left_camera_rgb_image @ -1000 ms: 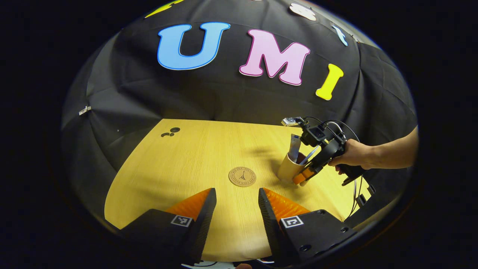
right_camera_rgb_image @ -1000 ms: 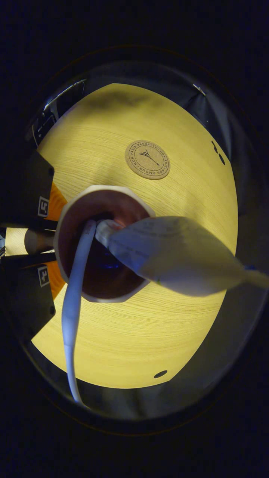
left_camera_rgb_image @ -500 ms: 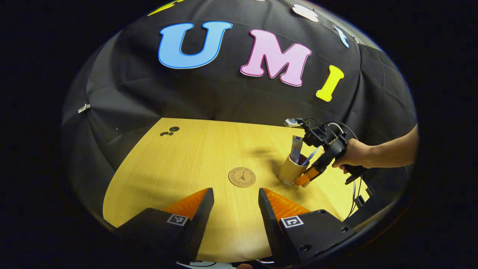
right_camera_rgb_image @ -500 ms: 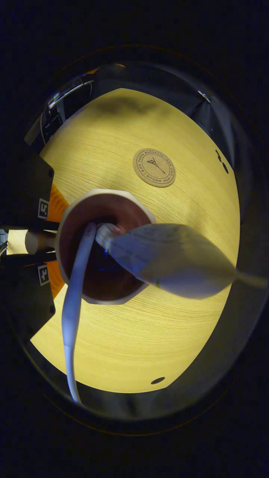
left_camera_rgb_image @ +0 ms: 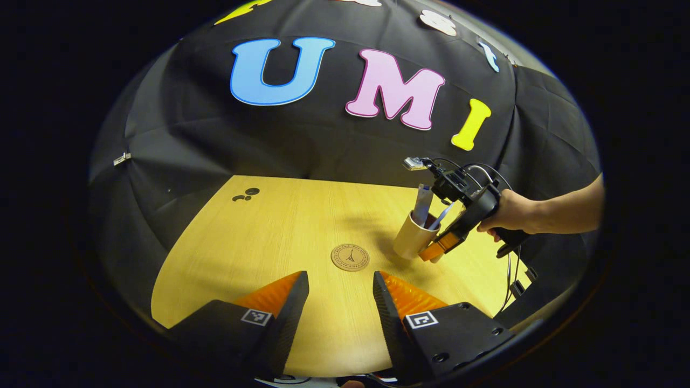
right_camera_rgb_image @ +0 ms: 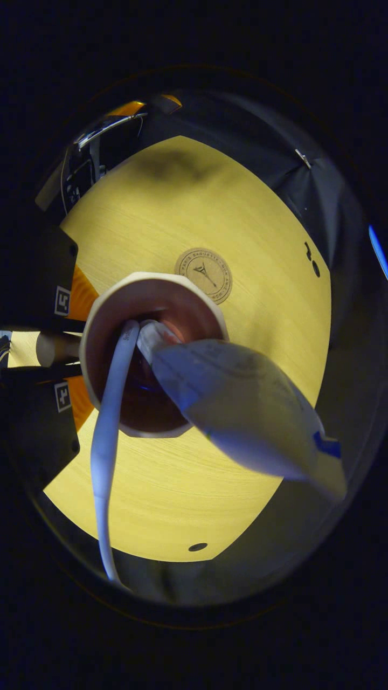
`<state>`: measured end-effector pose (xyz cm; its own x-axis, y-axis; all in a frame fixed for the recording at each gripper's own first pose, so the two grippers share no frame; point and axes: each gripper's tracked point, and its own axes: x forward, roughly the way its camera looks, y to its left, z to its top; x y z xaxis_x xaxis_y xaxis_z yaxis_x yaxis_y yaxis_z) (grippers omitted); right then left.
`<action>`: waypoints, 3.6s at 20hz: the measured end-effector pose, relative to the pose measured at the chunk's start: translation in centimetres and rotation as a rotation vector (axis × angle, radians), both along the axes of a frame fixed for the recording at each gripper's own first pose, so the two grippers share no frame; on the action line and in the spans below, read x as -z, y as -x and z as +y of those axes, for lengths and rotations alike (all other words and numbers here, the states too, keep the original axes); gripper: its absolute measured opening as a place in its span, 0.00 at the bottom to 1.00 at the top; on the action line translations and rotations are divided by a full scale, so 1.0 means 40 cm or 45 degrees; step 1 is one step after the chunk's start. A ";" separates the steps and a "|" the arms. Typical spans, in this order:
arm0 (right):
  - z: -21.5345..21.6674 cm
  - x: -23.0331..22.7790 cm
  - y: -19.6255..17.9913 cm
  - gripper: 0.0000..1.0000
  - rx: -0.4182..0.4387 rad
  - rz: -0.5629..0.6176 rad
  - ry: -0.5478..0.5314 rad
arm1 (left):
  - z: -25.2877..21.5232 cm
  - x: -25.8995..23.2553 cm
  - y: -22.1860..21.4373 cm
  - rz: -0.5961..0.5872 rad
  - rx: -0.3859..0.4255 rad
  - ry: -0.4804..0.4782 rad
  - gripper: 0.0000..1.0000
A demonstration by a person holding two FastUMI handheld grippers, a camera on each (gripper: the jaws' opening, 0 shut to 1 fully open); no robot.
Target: Put the toothbrush and toothpaste on the desktop into the cup, then pick up the cup and place it on the coaster on the desktop.
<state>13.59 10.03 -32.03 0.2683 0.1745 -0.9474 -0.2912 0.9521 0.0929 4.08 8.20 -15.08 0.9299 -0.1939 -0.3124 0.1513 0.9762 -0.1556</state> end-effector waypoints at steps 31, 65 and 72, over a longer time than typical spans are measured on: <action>0.303 0.049 -0.134 0.29 -0.241 0.055 0.050 | 0.207 0.032 0.058 0.033 -0.180 0.065 0.75; 0.259 -0.084 -0.120 0.81 -0.194 -0.213 0.032 | 0.131 -0.039 0.148 -0.041 -0.225 0.010 0.75; 0.219 -0.265 -0.102 0.81 -0.114 -0.518 -0.069 | 0.079 -0.058 0.147 -0.064 -0.136 -0.024 0.75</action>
